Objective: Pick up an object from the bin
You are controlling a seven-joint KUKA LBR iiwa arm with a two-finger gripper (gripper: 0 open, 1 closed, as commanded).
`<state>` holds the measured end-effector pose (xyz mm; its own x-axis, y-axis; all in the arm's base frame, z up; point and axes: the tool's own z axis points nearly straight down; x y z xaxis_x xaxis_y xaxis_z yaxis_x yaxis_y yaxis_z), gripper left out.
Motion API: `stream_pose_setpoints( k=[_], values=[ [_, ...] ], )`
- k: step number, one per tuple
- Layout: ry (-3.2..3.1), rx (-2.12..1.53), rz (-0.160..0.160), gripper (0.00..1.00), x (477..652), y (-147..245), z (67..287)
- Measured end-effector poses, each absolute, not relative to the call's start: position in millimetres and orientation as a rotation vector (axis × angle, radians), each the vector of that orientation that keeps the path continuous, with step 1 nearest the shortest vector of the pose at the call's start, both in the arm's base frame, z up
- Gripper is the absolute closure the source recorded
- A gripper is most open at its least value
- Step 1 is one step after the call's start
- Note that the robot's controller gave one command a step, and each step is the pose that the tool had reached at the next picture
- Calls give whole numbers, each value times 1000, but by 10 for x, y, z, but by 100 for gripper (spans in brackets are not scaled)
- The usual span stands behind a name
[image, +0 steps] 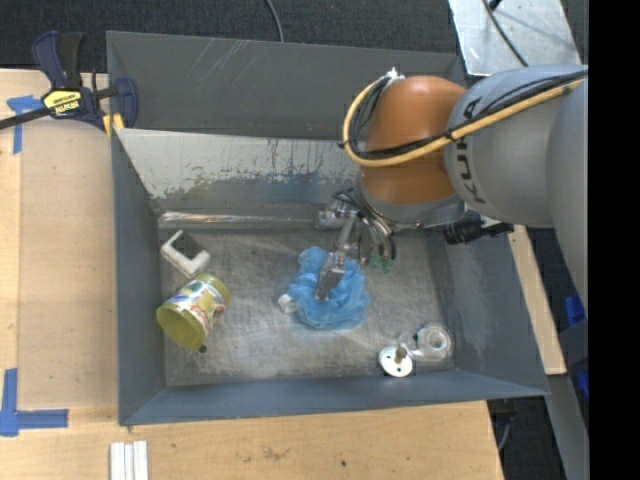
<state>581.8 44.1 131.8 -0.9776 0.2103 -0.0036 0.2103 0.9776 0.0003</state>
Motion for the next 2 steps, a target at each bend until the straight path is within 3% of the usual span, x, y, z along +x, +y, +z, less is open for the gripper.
stream_pose_setpoints(
  k=[1,2],
  values=[
    [3081,585,4,0,5593,496,811],
    [3102,478,3,100,5798,514,752]
  ],
)
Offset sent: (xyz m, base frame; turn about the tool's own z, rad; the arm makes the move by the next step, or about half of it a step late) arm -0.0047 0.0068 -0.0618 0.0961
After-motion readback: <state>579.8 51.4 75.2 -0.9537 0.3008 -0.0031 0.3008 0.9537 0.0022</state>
